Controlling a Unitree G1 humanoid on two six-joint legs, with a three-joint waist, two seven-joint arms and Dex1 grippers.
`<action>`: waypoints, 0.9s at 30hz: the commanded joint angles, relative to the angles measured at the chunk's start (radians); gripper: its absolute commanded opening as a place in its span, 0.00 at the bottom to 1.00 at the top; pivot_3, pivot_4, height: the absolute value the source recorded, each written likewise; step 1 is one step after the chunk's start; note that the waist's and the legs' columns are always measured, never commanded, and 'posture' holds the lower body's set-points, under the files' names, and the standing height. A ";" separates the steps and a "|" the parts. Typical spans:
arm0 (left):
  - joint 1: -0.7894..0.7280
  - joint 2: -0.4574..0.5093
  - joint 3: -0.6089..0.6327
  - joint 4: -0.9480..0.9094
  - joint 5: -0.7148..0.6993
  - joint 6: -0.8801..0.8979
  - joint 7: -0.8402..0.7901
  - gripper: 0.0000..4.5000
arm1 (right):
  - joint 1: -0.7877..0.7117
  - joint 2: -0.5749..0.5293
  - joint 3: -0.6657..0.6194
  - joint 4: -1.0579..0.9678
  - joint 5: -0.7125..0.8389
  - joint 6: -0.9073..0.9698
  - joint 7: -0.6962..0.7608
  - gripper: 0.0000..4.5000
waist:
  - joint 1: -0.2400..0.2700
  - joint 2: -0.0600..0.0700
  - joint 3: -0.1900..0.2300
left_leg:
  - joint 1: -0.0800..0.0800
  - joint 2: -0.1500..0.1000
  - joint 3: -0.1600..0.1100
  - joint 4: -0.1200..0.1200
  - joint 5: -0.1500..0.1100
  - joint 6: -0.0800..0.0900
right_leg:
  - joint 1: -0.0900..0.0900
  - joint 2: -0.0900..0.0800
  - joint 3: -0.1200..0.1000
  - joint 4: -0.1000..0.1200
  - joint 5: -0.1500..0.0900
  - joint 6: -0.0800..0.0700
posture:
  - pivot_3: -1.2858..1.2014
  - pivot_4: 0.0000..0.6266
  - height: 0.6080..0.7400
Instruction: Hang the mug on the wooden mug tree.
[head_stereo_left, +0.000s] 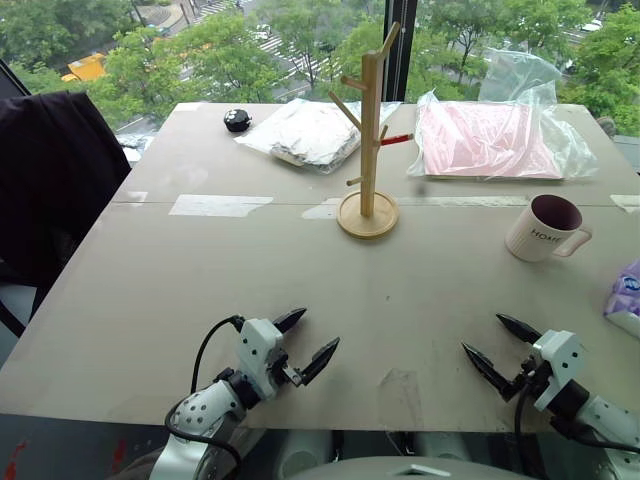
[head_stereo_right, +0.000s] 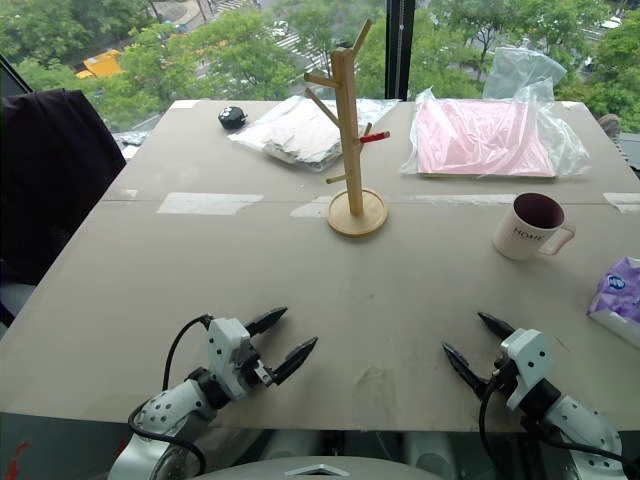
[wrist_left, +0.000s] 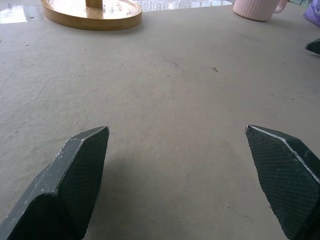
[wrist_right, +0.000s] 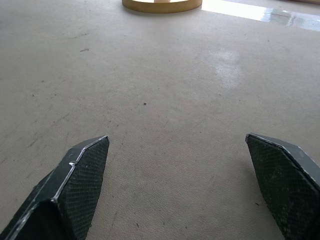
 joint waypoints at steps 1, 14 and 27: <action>0.002 0.000 0.013 0.132 0.015 -0.049 -0.033 1.00 | -0.001 -0.005 -0.009 -0.013 0.012 -0.019 0.005 0.98 | 0.000 0.000 0.000 | 0.000 0.000 0.000 0.000 0.000 0.000 | 0.000 0.000 0.000 0.000 0.000 0.000 | 0.52 0.24 1.00; -0.021 -0.009 0.010 0.197 -0.031 -0.126 -0.111 1.00 | -0.009 0.001 0.002 -0.003 0.007 -0.024 0.004 0.98 | -0.002 0.003 -0.002 | 0.010 0.001 0.000 -0.002 0.000 0.000 | 0.007 0.000 0.001 0.000 0.000 0.000 | 0.52 0.24 1.00; -0.017 -0.002 0.014 0.087 -0.047 -0.027 -0.096 1.00 | 0.001 0.005 0.006 -0.007 0.004 -0.035 -0.001 0.98 | -0.001 0.001 0.000 | 0.008 0.000 0.000 -0.002 0.000 -0.001 | 0.006 -0.002 0.001 0.000 0.000 0.000 | 0.52 0.24 1.00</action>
